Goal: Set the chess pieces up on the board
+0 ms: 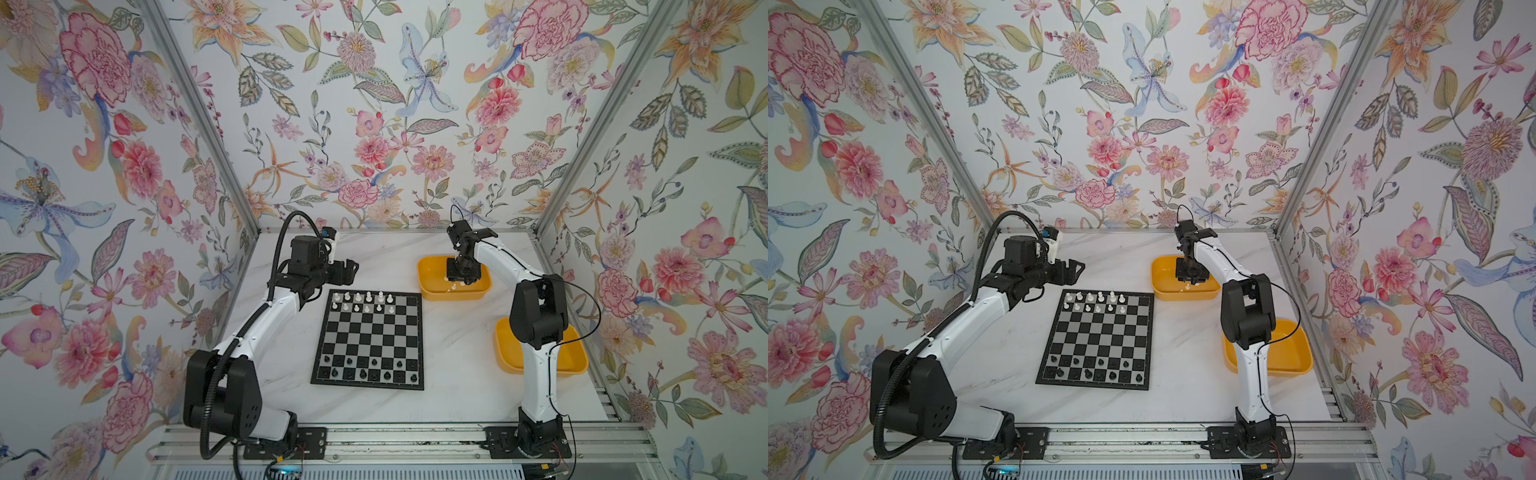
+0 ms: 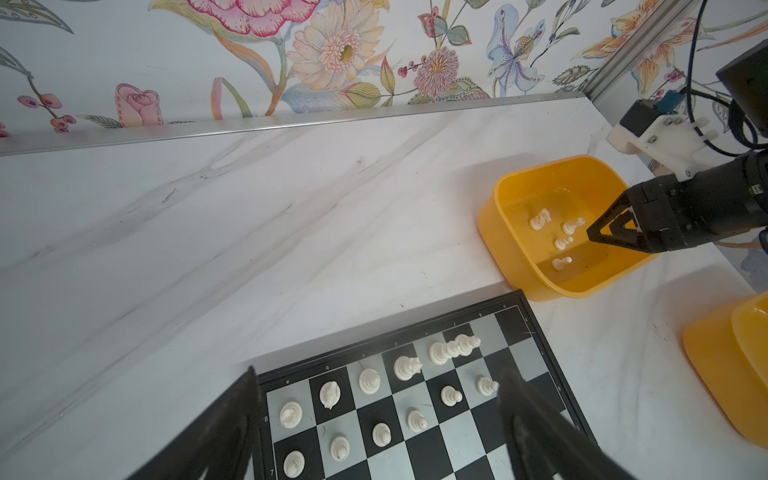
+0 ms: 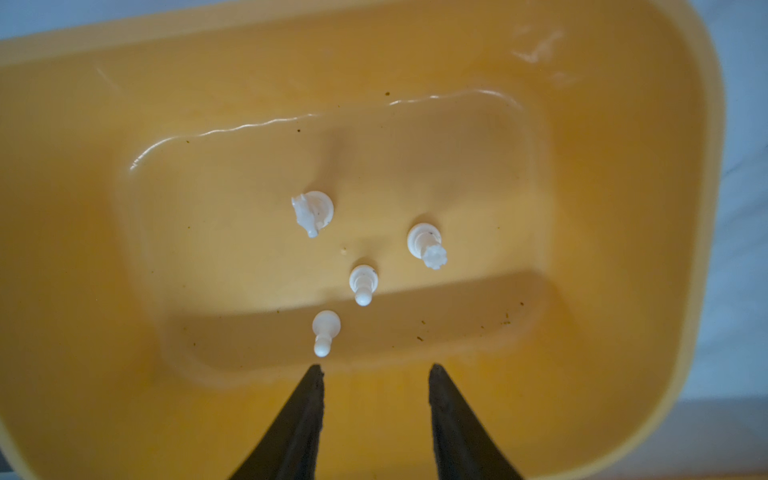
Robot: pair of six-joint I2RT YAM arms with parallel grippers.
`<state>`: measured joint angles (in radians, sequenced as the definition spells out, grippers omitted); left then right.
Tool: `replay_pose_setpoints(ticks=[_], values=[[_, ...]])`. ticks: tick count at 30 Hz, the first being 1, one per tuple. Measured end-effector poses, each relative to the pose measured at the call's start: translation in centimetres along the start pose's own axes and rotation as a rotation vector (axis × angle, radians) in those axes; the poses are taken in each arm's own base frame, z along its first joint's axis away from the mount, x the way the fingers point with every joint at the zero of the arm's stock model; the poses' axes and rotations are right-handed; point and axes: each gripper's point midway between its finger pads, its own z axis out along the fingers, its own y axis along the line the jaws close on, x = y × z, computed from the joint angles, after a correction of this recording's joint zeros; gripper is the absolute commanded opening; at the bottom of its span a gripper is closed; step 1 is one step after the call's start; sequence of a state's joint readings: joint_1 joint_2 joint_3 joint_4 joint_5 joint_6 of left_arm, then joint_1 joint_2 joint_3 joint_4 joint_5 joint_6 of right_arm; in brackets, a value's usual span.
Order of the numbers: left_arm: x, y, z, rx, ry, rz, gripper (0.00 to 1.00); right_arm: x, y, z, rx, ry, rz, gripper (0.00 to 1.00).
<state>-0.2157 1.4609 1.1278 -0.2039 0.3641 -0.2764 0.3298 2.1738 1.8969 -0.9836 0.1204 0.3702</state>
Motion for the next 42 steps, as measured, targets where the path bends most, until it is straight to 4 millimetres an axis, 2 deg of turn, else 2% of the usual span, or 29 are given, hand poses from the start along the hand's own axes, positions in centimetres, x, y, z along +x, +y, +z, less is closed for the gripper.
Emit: replay_pose_setpoints(ticks=[18, 31, 42], values=[[0.0, 0.4, 0.0, 0.011, 0.000, -0.007, 0.90, 1.5, 1.1, 2.4, 0.010, 0.059, -0.039, 0.43], [-0.1, 0.9, -0.1, 0.006, -0.005, -0.016, 0.89, 5.2, 0.7, 4.4, 0.046, 0.156, -0.068, 0.42], [0.2, 0.5, -0.6, 0.025, -0.015, -0.013, 0.89, 7.0, 0.7, 2.7, 0.042, 0.144, -0.086, 0.42]])
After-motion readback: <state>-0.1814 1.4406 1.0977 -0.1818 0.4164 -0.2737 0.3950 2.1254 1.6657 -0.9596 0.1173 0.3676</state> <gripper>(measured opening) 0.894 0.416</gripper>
